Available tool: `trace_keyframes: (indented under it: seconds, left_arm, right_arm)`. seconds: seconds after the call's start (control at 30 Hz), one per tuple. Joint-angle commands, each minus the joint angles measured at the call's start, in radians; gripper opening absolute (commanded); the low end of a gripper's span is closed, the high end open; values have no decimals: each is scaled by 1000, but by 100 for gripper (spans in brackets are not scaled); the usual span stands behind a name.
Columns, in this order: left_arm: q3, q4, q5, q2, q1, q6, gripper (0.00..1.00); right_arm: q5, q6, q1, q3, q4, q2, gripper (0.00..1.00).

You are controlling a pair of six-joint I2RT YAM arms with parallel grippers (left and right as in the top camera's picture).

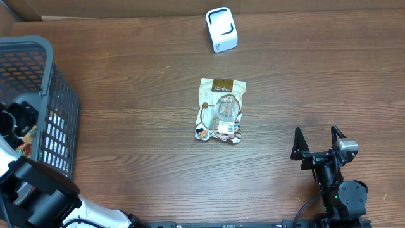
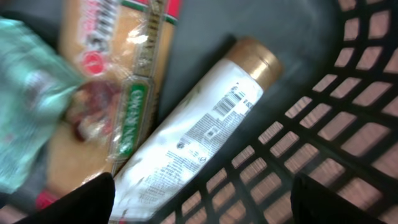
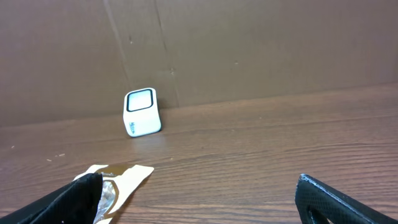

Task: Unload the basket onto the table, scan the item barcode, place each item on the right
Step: 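Reach the left gripper into the basket and grasp the white-gold tube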

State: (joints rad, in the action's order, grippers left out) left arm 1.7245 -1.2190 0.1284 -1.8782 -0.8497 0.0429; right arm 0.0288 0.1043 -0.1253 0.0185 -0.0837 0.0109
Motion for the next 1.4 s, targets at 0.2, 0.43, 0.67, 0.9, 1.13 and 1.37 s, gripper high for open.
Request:
trace_keyframes:
  seconds: [0.2,0.43,0.67,0.9,1.13,1.37]
  left_arm:
    - [-253,212,18,-7,32,-158,82]
    - [-353,356,-2,-7,49,-186,88]
    - [-423,438,-73,-7,53,-185,83]
    - [-463,491,-77,-7,53,-185,66]
    - [-466,507,-89,-13,53,-185,48]
    - [-467,531,-117,-78,54,-185,60]
  right_arm:
    - [-5,-1,-4,-11,3,-8,100]
    - [-5,-1,-4,-11,3,-8,100]
    - [-5,-1,-4,-11,3,-8,100]
    - [-5,-1,-4,-11,3,-8,100]
    - [-5,-1,-4,-11,3,-8,100]
    - [-5,-1,-4,-11,3,-8,100]
